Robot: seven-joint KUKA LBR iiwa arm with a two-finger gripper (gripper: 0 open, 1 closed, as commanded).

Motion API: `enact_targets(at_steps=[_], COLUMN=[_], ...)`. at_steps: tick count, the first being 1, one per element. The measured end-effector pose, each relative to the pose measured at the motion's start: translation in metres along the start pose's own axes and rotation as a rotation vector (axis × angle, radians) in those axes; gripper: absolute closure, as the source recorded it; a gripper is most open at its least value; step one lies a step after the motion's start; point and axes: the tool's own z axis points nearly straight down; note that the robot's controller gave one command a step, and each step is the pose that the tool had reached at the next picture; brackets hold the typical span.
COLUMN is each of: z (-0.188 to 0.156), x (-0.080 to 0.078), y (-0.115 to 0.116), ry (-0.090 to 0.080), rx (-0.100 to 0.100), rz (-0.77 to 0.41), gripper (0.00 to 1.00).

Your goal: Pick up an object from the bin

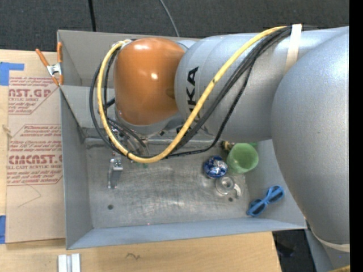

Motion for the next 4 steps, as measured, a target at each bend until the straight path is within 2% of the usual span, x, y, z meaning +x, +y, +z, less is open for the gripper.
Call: enact_targets(at_steps=[1,2,3,4], z=[0.108,0.098,0.111,0.098], x=[-0.059,-0.032,-0.061,-0.049], y=[-0.04,-0.116,-0.177,-0.251], ry=[0.005,0.001,-0.001,0.0], rx=[0.003,0.003,0.003,0.002], rz=[-0.047,-0.336,-0.471,-0.783], gripper=[0.0,0.0,0.0,0.0])
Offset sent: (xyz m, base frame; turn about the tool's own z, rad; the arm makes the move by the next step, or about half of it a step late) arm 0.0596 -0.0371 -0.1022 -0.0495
